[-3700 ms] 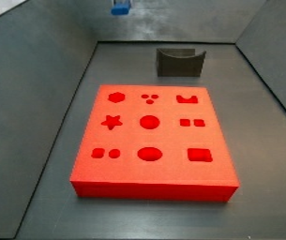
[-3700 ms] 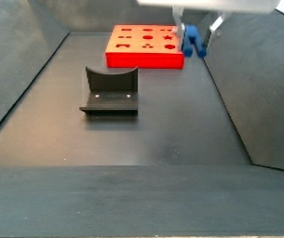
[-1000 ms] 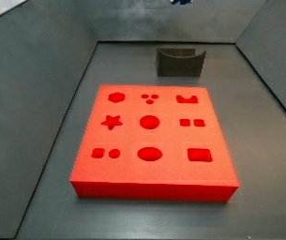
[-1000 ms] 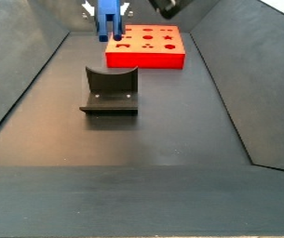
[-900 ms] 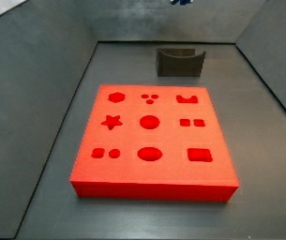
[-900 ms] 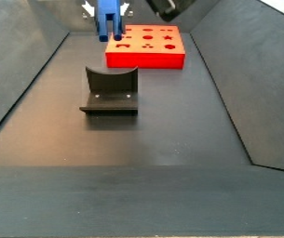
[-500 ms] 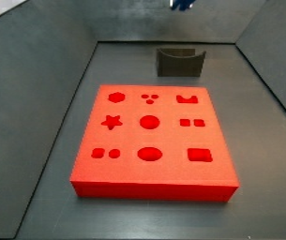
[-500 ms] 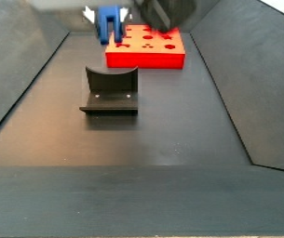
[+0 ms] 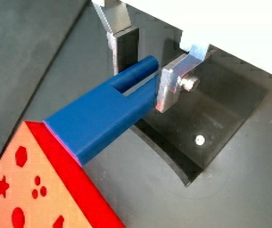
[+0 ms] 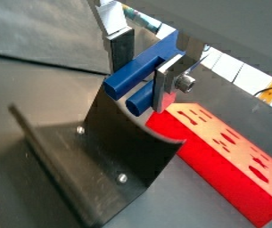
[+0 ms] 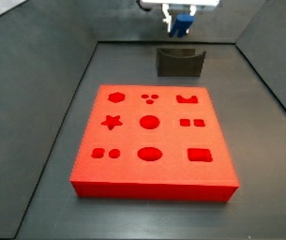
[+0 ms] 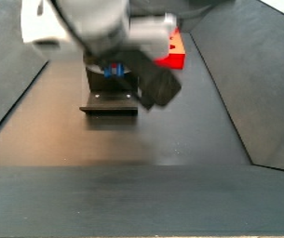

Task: Pick up the square-circle object. Move up. Rotate the square-circle object. Place the square-circle object on the fixture. Regrasp the square-circle object. Move to above the board. Insert the square-circle object.
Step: Place the square-circle object on the fixture, then regrasp the square-circle object.

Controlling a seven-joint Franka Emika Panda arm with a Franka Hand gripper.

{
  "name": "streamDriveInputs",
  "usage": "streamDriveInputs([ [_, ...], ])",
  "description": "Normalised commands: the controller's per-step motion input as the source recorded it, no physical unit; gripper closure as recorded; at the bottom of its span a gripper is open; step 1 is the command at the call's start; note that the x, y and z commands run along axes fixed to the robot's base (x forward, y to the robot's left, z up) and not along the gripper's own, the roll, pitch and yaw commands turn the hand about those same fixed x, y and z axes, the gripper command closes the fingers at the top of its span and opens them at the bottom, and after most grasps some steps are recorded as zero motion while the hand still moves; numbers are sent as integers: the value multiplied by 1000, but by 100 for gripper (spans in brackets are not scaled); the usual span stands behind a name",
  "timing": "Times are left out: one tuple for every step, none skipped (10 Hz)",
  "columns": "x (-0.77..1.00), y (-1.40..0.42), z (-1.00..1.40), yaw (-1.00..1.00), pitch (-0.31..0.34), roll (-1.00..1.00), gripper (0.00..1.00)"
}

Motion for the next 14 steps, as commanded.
streamDriveInputs([
  [165, 105, -1000, -136, 13, -642, 100],
  [178, 115, -1000, -114, 17, -428, 100],
  [190, 114, -1000, -100, 23, -286, 100],
  [192, 113, -1000, -88, 25, -215, 100],
  [173, 108, -891, -85, 22, -186, 100],
  [137, 90, -660, -80, 25, -165, 100],
  [117, 73, -501, -79, 23, -155, 100],
  [87, 70, -396, -70, 20, -123, 100],
  [0, 0, 0, 0, 0, 0, 0],
  [0, 0, 1000, 12, -32, 29, 0],
  [-10, 2, 1000, 20, -26, 37, 0],
  [-27, -2, 1000, 30, -11, 50, 0],
  [-33, -8, 1000, 37, 4, 62, 0],
  [-38, -2, 1000, 37, 32, 60, 0],
])
